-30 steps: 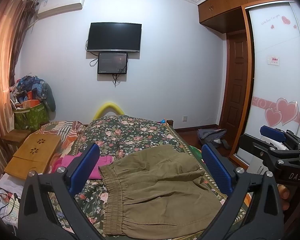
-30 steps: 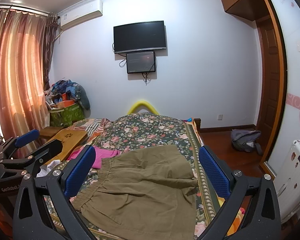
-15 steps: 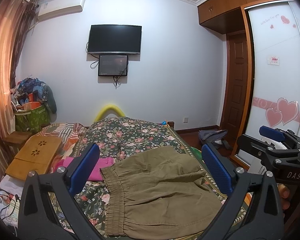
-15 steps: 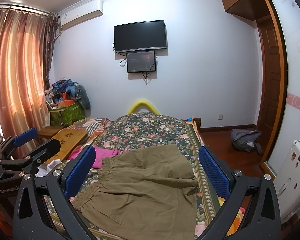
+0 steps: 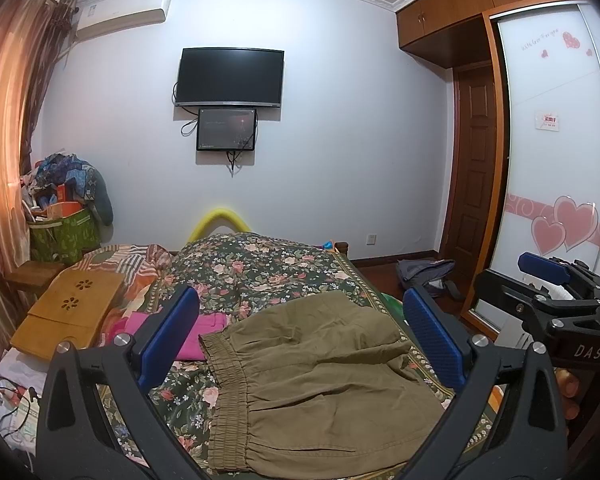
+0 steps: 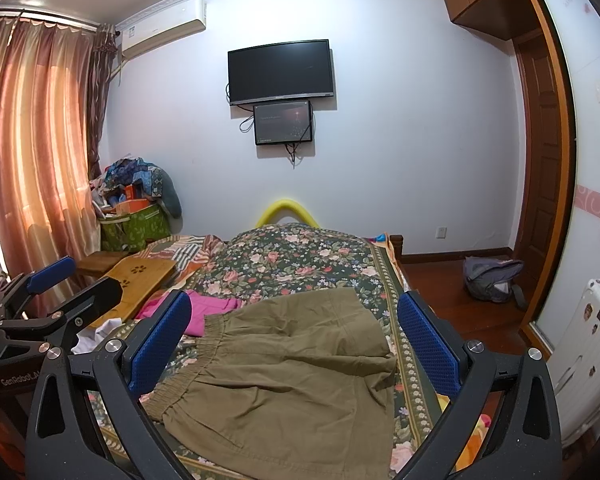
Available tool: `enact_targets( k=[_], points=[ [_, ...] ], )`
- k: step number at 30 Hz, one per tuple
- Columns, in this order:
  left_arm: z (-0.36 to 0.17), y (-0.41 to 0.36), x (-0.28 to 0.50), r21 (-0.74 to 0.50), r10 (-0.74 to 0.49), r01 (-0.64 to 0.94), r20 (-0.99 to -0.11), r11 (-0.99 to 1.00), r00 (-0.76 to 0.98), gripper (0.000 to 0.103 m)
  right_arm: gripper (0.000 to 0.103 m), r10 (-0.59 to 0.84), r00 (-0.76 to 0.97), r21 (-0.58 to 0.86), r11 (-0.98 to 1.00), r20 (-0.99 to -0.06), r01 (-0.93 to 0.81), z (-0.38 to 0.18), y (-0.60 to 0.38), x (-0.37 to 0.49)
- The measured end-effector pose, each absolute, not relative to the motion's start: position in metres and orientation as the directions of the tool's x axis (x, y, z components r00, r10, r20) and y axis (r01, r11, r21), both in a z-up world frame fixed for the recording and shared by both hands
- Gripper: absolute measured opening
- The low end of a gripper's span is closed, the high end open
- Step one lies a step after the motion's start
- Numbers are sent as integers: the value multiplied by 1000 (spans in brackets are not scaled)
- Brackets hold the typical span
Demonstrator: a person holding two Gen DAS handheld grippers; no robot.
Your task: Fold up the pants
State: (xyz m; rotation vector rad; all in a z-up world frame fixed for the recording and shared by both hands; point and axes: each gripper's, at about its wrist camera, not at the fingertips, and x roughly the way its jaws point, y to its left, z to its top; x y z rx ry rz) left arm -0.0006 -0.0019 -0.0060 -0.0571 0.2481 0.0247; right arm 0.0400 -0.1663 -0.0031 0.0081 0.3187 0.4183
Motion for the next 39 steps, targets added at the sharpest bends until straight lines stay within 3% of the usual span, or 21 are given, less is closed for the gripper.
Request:
enact_targets(
  k=[28,35,39],
  points=[
    [-12,0,10,-53,18,-33,-268,998,963,103,103,395,861,84,917,-320,-389,-7,-166,46],
    [-28,16,36,-31,43,-56,-315,998,948,103,103,324,871,56,943,-370,-327,-28,-179,68],
    [-47,33,63,-23,57,-71,-384,997,921,103,103,256,862,21,961,-438,-275,-51,-193,91]
  ],
)
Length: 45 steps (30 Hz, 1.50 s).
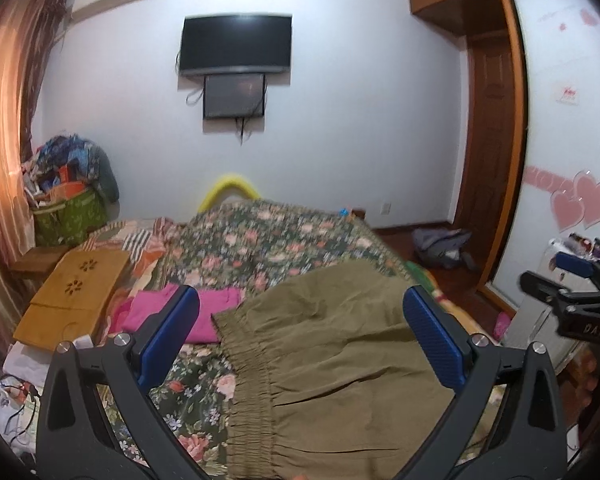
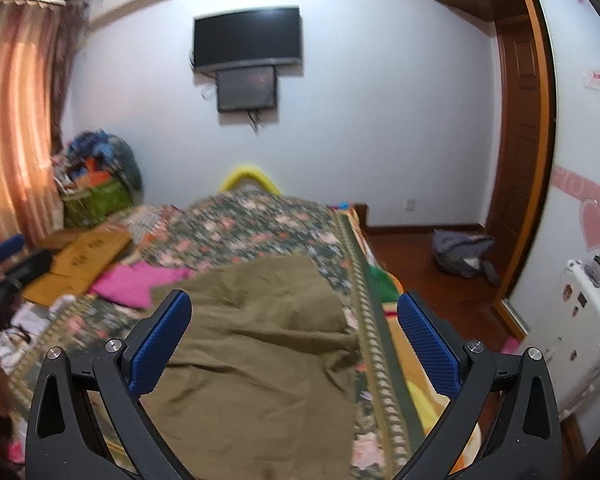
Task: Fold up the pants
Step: 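Lower both tools toward the elastic waistband of the olive-green pants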
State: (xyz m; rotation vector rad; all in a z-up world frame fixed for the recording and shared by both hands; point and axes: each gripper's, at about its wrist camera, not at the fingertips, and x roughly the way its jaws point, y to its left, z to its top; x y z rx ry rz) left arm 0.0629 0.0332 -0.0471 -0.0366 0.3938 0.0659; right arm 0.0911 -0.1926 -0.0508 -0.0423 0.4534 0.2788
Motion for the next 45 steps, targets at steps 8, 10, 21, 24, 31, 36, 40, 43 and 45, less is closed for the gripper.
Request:
enact_targets(
  k=[8,10,21,24,31,36,40,43,45],
  points=[
    [-96,63,125,37,115,-113,-524,993,844,103,102,170,812,2,979,-559,-203,-84,-217,137],
    [-107,72,142,42,120,-116,-552,992,825,103,102,175,795,18,979,-581,-202,-90,-220,149],
    [-149,123,232,22,108,-124,-660,992,744,98,102,180,733,0,971,-656,-239,-99,-208,237],
    [-163,141,255,-6,91,-132,-690,991,718,92,102,204,717,6,963,-666,-268,-101,-199,263],
    [-207,182,302,-31,78,-161,-772,986,630,62,102,241,691,-50,926,-682,-373,-116,-166,322],
    [-232,202,322,-60,52,-171,-812,983,582,54,101,252,650,-70,902,-717,-426,-133,-151,363],
    [-245,211,332,-78,27,-165,-831,983,555,53,101,264,597,-53,887,-758,-460,-149,-139,398],
    [-253,213,339,-91,6,-152,-841,984,541,53,96,285,545,-17,876,-788,-483,-159,-128,420],
    [-258,214,343,-102,-10,-143,-845,984,534,53,93,290,516,-5,868,-806,-496,-165,-121,430]
  ],
)
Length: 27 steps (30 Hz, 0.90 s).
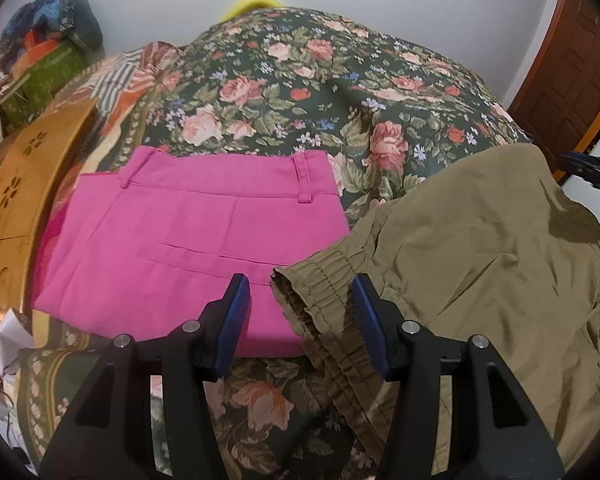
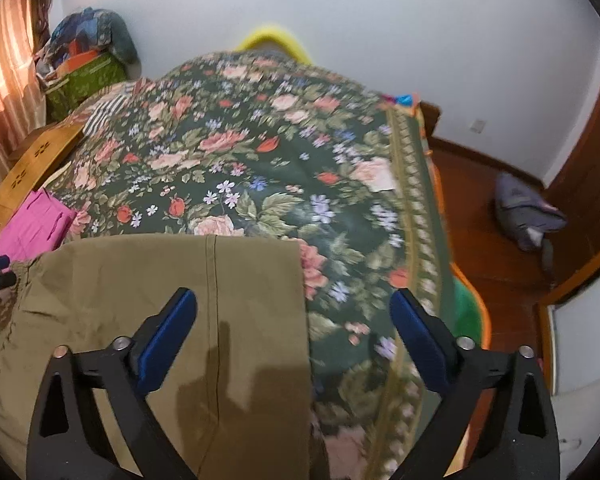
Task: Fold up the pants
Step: 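Lower both tools toward the elastic waistband of the olive-green pants, then close the left gripper on the waistband while the right gripper pinches the pants fabric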
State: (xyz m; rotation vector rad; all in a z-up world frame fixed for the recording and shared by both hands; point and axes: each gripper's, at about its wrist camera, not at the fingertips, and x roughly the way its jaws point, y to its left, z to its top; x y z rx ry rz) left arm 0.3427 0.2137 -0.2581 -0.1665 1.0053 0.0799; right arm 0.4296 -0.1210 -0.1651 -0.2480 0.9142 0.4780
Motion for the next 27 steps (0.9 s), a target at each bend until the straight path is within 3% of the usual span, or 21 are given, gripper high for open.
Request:
enact_targets(
  k=[5,9,11,13,15,16,18,20,24,25,27],
  points=[
    [-268,217,349,-136,-45,-139,-854,981,518,53,75,263,473,-37,844,-841,-535,-182,-101,448],
    [-271,217,350,-173,-83,-127,-850,977,520,42,72,268,427,-20,828,-864,-560,-192,-93,455],
    [-272,216,351,-171,-81,-127,-849,977,523,41,53,285,394,13,824,-874,-566,-198,-91,460],
    [-273,217,351,-197,-107,-121,-847,973,522,29,47,311,353,65,824,-882,-563,-202,-90,463],
    [-272,218,351,-198,-106,-126,-849,972,517,25,43,318,350,78,827,-881,-556,-203,-90,463],
    [-272,219,350,-195,-103,-129,-851,972,515,19,36,306,364,57,828,-880,-558,-202,-89,461],
    [-270,221,349,-197,-100,-139,-854,971,511,15,26,281,378,33,837,-882,-547,-201,-89,462],
    [-265,224,346,-210,-104,-151,-849,966,518,14,9,283,376,52,853,-882,-520,-198,-95,464],
    [-245,221,340,-208,-95,-143,-825,968,556,10,6,348,379,134,862,-858,-489,-184,-108,466],
    [-239,219,338,-203,-91,-138,-820,969,565,2,6,363,394,143,861,-844,-488,-176,-110,464],
    [-225,215,335,-199,-89,-127,-807,972,584,2,5,373,421,137,859,-827,-493,-165,-111,461]
  ],
)
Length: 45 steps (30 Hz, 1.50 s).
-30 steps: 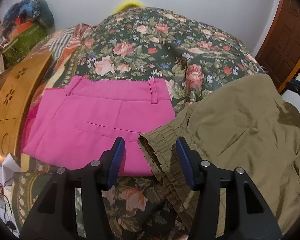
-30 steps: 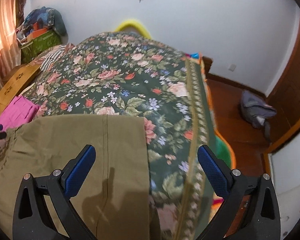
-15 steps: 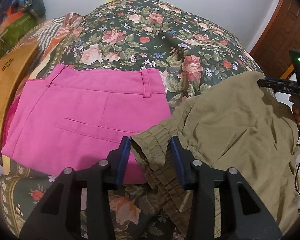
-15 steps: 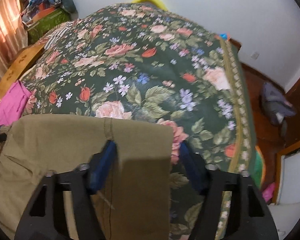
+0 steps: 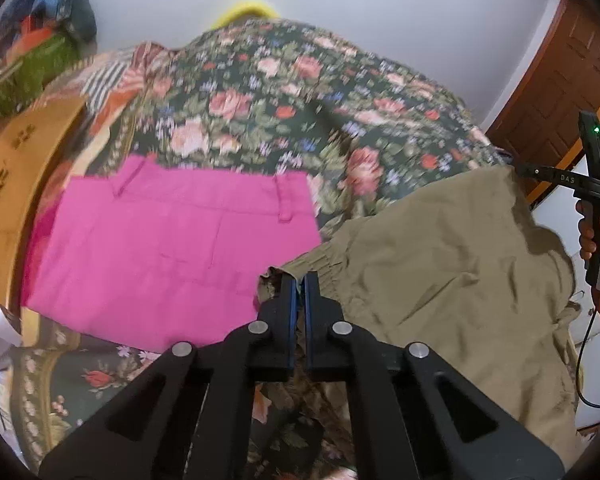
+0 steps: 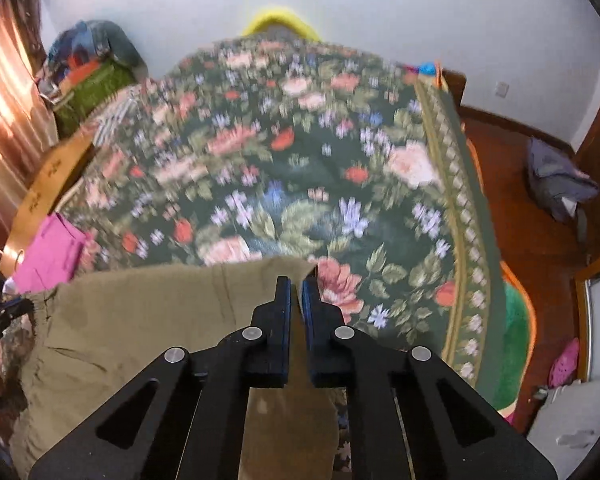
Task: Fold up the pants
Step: 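Close the left gripper on the waistband while the right gripper pinches the pants fabric, then lift the waistband with the left gripper while the right gripper holds the pant leg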
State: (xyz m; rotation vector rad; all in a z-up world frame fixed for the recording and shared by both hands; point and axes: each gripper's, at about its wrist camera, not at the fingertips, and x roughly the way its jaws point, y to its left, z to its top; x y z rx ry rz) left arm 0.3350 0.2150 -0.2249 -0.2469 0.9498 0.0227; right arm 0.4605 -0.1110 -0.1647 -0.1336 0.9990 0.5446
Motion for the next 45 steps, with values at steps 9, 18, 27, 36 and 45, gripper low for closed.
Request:
enact_targets(
  k=[9,18,27,36,45],
  points=[
    [-207,212,330,-171,-68,-118,-802,978,594,2,16,356,465,80,854,-811,-514,-138,-104,453],
    [-249,226,343,-183,-77,-150,-845,972,530,3,43,310,376,84,856,-873,-509,-195,-105,476],
    [-270,228,350,-194,-88,-158,-854,968,513,3,23,436,281,243,815,-855,-526,-209,-100,486],
    [-237,224,344,-178,-63,-152,-825,972,561,3,12,412,384,171,833,-826,-527,-186,-95,469],
    [-149,213,334,-147,-33,-103,-712,984,702,1,12,479,506,170,824,-717,-540,-105,-97,448]
  ],
)
